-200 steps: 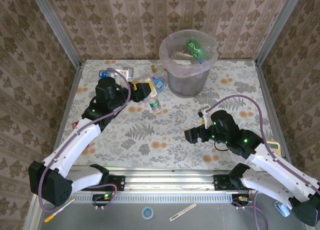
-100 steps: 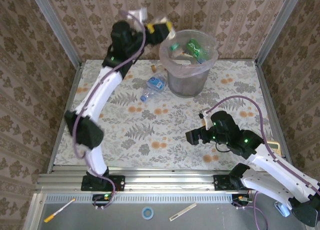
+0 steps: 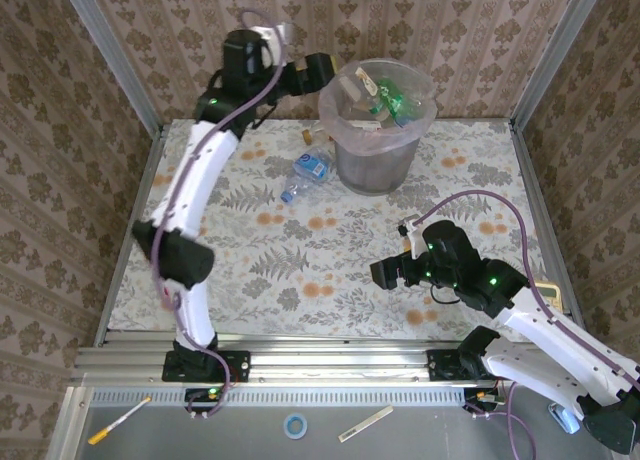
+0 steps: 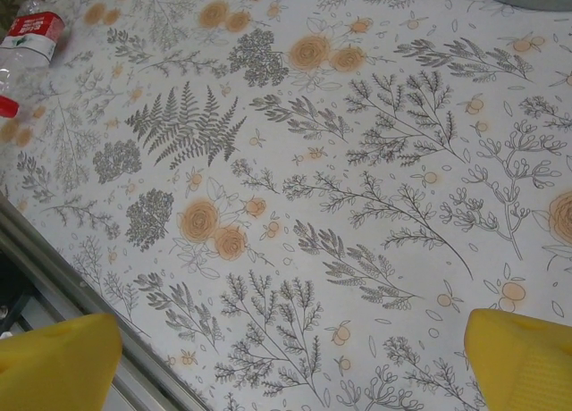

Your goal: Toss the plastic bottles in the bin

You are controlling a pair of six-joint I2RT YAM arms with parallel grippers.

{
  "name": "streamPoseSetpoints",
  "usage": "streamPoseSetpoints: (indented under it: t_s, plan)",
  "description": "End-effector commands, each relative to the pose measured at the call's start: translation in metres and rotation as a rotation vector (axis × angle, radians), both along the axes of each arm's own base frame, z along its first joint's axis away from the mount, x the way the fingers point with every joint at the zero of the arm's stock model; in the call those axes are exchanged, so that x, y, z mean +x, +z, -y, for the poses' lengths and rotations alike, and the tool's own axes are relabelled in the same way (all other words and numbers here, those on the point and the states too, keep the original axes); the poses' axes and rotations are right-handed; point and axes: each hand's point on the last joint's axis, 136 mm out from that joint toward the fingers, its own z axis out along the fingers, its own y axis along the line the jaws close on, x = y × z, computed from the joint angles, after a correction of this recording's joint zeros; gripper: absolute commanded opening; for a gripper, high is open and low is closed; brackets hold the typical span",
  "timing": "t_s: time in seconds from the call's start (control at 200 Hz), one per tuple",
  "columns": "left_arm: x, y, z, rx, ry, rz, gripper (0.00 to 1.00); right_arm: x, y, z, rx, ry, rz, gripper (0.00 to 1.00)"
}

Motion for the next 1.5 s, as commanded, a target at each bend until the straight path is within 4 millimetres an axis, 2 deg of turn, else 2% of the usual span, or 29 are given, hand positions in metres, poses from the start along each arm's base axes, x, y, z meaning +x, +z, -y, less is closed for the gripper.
streamPoseSetpoints:
  t_s: [0.0,0.29,0.605,1.205,1.5]
  plan:
    - [-0.037,0.06,-0.042,0.003,0.074,0.202,1.0,0.0,0.007,-0.002,0.029,-0.003,0.002,1.0]
    - [-0.072,-0.001,-0.101,0.138,0.208,0.115,1.0,-0.001,0.004,0.001,0.015,-0.008,-0.007,1.0]
    - [-0.102,-0.054,-0.162,0.257,0.362,-0.026,1.0,0.0,-0.002,0.0,0.003,-0.008,-0.018,1.0]
    - [-0.146,-0.148,-0.236,0.406,0.575,-0.282,1.0,0.001,-0.002,-0.001,-0.002,0.0,-0.016,1.0]
    - [-0.169,-0.199,-0.283,0.429,0.805,-0.482,1.0,0.001,-0.004,-0.002,-0.003,0.001,-0.021,1.0]
